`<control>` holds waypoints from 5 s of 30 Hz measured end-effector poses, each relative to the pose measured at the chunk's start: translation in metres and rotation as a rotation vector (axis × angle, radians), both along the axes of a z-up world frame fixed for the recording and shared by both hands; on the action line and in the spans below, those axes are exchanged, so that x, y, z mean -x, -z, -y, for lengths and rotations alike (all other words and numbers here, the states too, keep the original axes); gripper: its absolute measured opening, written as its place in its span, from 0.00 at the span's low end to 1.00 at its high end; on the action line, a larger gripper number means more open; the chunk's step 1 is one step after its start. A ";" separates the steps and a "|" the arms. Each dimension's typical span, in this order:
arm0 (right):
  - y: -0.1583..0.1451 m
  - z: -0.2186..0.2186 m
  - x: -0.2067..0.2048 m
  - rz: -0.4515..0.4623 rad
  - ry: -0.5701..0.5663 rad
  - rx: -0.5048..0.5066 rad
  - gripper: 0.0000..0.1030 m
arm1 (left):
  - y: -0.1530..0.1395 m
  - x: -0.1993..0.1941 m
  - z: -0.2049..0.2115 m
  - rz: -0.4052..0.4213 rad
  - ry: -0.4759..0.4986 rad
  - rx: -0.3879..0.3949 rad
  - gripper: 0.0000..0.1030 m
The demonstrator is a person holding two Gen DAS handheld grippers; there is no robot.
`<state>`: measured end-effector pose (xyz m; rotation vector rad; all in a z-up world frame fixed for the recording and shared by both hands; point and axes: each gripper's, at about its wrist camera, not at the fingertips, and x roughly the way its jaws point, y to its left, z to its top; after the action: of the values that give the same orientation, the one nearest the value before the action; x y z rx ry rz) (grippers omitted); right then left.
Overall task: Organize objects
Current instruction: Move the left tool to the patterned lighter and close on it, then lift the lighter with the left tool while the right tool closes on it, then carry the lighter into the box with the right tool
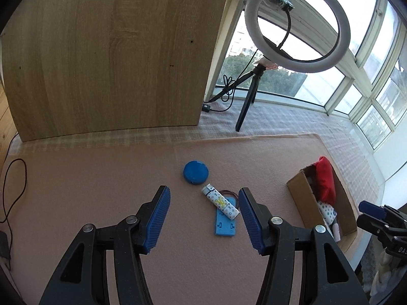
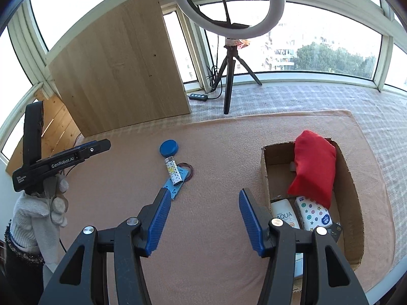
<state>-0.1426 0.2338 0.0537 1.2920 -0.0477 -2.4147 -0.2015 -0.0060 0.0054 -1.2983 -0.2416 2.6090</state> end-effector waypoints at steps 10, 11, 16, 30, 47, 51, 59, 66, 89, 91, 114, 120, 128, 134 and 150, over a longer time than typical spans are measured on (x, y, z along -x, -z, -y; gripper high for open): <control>0.034 -0.005 0.001 0.107 0.011 0.032 0.50 | 0.063 0.036 -0.053 0.119 0.015 -0.018 0.58; 0.036 -0.009 0.000 0.112 0.018 0.029 0.50 | 0.073 0.040 -0.060 0.139 0.013 -0.013 0.58; 0.047 -0.027 -0.003 0.142 0.027 0.038 0.50 | 0.109 0.056 -0.082 0.206 -0.005 0.036 0.58; 0.064 -0.050 0.001 0.194 0.027 0.074 0.50 | 0.139 0.071 -0.094 0.269 -0.059 0.105 0.57; 0.070 -0.033 0.004 0.212 -0.008 0.056 0.50 | 0.151 0.070 -0.062 0.278 -0.097 0.105 0.28; 0.073 -0.023 0.004 0.218 -0.032 0.047 0.50 | 0.152 0.061 -0.047 0.267 -0.102 0.091 0.27; 0.076 -0.007 0.007 0.222 -0.063 0.049 0.50 | 0.153 0.025 -0.032 0.250 -0.104 0.061 0.26; 0.087 0.008 0.006 0.244 -0.096 0.061 0.50 | 0.155 -0.025 -0.035 0.238 -0.112 0.010 0.25; 0.143 0.094 0.024 0.372 -0.232 0.056 0.50 | 0.154 -0.085 -0.049 0.228 -0.073 -0.139 0.32; 0.149 0.105 0.028 0.390 -0.242 0.055 0.48 | 0.155 -0.087 -0.047 0.226 -0.067 -0.150 0.32; 0.171 0.138 0.030 0.480 -0.280 0.089 0.18 | 0.152 -0.085 -0.043 0.214 -0.055 -0.241 0.28; 0.151 0.113 0.029 0.447 -0.252 0.121 0.18 | 0.131 -0.087 -0.066 0.174 -0.013 -0.214 0.28; 0.116 0.056 0.029 0.367 -0.173 0.154 0.18 | 0.100 -0.087 -0.115 0.118 0.077 -0.200 0.28; 0.095 -0.003 0.025 0.327 -0.071 0.187 0.18 | 0.081 -0.083 -0.170 0.095 0.186 -0.198 0.28; 0.083 -0.134 0.010 0.280 0.156 0.222 0.17 | 0.065 -0.095 -0.304 0.097 0.456 -0.180 0.27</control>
<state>-0.1524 0.3677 -0.0291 1.5564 -0.4977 -2.2542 -0.1062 0.2982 -0.0595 -1.2469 -0.1673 2.0982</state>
